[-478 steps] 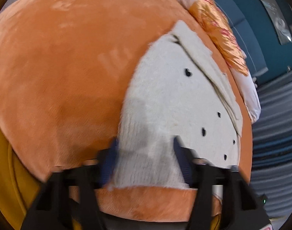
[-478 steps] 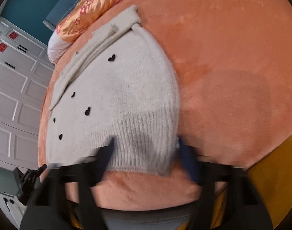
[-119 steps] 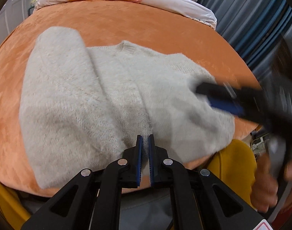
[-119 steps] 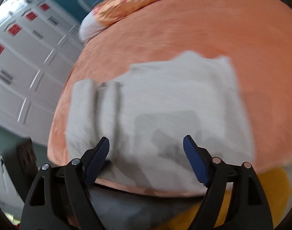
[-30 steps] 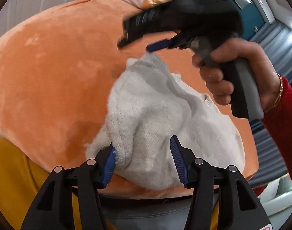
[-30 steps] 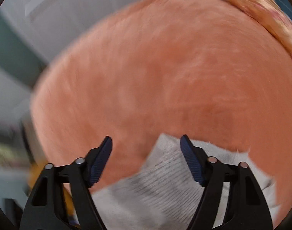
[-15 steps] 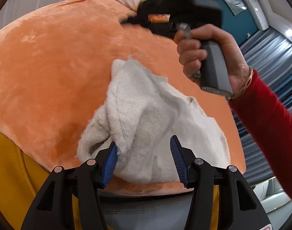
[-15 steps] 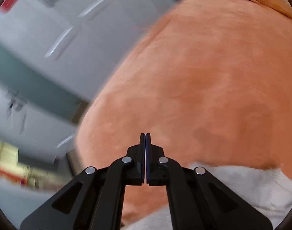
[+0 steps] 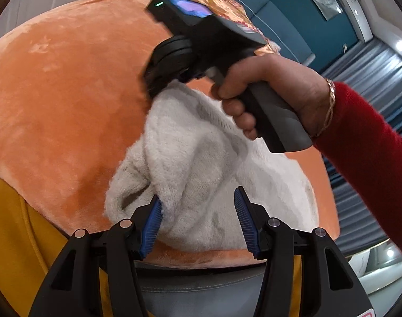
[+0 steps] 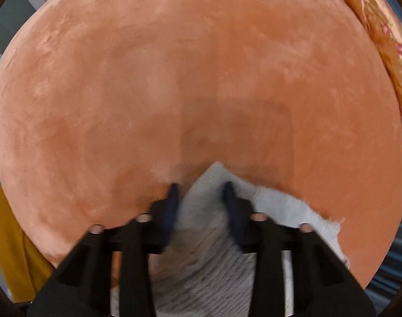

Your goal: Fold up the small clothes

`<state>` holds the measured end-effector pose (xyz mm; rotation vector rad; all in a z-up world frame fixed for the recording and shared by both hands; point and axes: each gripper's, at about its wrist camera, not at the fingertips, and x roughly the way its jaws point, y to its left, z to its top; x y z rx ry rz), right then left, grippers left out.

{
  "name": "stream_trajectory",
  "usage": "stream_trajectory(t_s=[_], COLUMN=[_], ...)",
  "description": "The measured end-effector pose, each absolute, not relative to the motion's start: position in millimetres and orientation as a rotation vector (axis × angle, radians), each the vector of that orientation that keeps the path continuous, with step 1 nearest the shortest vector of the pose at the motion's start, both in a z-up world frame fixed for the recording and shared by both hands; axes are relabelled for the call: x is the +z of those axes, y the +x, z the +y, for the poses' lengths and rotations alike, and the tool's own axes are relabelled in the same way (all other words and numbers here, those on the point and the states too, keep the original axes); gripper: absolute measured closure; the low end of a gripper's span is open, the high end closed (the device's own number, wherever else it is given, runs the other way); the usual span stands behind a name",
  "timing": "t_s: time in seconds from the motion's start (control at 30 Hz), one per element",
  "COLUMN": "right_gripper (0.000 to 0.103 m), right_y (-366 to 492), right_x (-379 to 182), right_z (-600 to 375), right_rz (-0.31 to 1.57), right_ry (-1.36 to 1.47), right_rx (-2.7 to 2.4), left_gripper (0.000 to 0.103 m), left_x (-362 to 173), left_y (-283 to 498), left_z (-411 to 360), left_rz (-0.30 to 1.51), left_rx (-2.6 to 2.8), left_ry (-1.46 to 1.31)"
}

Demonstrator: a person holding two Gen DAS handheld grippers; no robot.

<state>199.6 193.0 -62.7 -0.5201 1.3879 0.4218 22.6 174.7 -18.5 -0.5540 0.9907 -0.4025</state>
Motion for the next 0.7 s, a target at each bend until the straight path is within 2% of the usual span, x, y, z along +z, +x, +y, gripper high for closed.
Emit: stream_trajectory(t_s=[0.1,0.13,0.23,0.33,0.4,0.43,0.47,0.5,0.63,0.67,0.7], right_gripper=[0.098,0.103,0.103,0.102,0.094,0.068,0.036,0.027,0.031,0.056,0.065], right_y=[217,225,252,262,246,234,227,214,191,187,185], right_x=[-13,-2,9,-6,-4,-3,-5,-8,-60,-73,-82], right_z=[169,157,121,134,156,172,180,189,219,220,221], right_rz=[1.303,1.274,1.208,1.269,1.295,1.301,1.301,1.304,1.404,1.414,1.417], right_ry=[-0.161,-0.016,0.344,0.212,0.065,-0.069,-0.158,-0.259,-0.608,-0.680,-0.717], right_rx=[0.525,0.562,0.577,0.466,0.505,0.501,0.486,0.470,0.422,0.388,0.370], left_gripper=[0.053,0.053,0.053,0.053,0.053,0.053,0.053,0.053,0.053,0.053,0.053], left_x=[-11,-10,-5,-9,-7,-8,-11,-14,-29,-29,-30], left_y=[19,17,18,22,19,18,17,18,20,20,20], left_z=[186,191,195,202,210,210,210,207,199,198,197], left_rz=[0.957,0.948,0.931,0.955,0.939,0.936,0.945,0.957,1.007,1.003,1.001], left_rx=[-0.380,-0.375,-0.349,-0.304,-0.309,-0.305,-0.299,-0.302,-0.313,-0.312,-0.311], left_ry=[-0.579,-0.578,-0.561,-0.557,-0.575,-0.571,-0.560,-0.556,-0.585,-0.581,-0.576])
